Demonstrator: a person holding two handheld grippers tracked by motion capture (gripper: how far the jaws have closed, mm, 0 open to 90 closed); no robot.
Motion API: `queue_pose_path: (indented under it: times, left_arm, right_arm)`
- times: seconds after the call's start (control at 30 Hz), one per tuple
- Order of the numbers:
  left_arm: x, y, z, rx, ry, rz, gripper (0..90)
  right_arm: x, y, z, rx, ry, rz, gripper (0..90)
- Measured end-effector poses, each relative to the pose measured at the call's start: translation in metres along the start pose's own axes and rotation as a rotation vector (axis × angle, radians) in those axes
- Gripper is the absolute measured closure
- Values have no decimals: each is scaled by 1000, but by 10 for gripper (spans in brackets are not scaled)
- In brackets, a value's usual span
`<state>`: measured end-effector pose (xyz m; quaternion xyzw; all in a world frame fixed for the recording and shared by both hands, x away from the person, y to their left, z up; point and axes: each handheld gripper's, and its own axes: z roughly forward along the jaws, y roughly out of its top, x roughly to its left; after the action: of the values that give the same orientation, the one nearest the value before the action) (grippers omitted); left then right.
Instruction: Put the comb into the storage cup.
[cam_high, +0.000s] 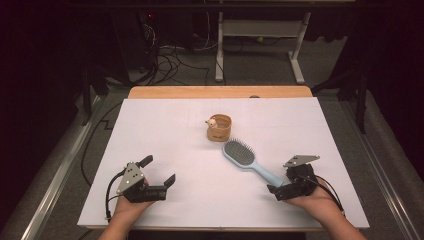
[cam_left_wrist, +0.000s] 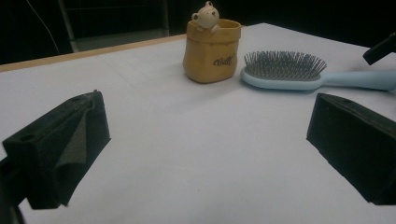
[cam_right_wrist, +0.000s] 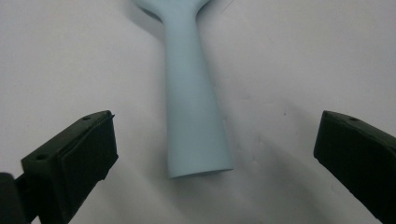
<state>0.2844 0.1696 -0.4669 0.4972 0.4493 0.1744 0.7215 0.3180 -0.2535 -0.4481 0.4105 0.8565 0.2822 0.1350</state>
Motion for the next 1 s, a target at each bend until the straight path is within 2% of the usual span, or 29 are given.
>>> queue_pose_path:
  times: [0.3, 0.53, 0.77, 1.0]
  left_arm:
    - [0, 0, 0, -2, -2, 3, 4]
    - [0, 0, -1, -5, -6, 1, 4]
    - [-1, 1, -2, -7, -14, -2, 4]
    - [-1, -1, -1, 3, -15, -4, 4]
  right_arm:
    - [5, 0, 0, 73, 17, -41, 2]
    - [5, 7, -4, 127, 27, -66, 2]
    - [5, 22, -4, 145, 43, -81, 2]
    - [1, 48, 5, 149, 72, -94, 2]
